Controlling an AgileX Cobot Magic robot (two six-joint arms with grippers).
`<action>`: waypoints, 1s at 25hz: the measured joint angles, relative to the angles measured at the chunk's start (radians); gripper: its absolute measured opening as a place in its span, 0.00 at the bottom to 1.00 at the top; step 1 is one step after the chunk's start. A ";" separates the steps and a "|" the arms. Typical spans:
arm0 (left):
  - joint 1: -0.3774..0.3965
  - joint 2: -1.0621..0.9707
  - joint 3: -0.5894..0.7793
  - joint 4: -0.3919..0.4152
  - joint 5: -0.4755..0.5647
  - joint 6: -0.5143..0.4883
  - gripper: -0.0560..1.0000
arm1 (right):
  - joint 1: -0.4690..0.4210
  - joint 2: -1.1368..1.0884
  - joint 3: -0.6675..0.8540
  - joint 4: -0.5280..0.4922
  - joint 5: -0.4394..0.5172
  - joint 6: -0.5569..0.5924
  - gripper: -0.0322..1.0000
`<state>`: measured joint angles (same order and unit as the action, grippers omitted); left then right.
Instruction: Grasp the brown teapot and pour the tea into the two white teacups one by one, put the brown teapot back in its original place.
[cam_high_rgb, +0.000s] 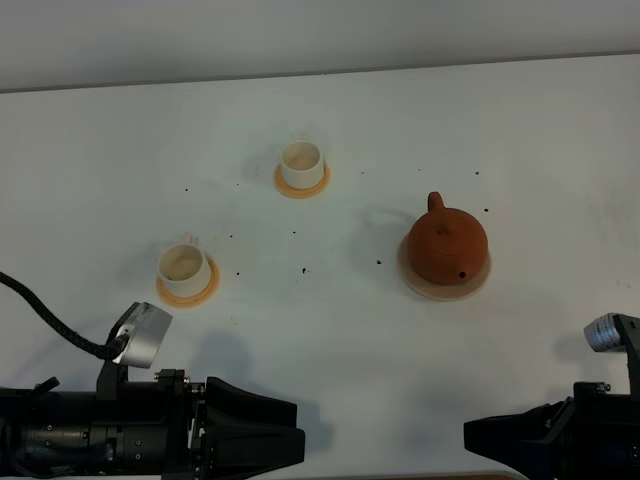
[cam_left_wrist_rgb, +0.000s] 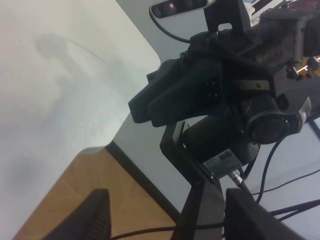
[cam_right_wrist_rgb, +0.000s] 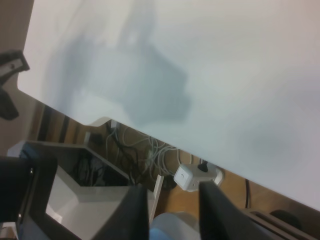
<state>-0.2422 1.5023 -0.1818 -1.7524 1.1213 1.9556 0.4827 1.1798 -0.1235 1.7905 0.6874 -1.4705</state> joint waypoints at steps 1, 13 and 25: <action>0.000 0.000 0.000 0.000 0.000 0.000 0.52 | 0.000 0.000 0.000 0.000 0.000 0.000 0.27; 0.000 0.000 0.000 0.000 0.000 0.000 0.52 | 0.000 0.000 0.000 0.000 0.000 0.000 0.27; 0.000 0.000 0.000 0.000 0.000 -0.002 0.52 | 0.000 0.000 0.000 0.002 0.000 0.001 0.27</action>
<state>-0.2422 1.5023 -0.1818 -1.7524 1.1213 1.9536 0.4827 1.1798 -0.1235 1.7927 0.6874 -1.4696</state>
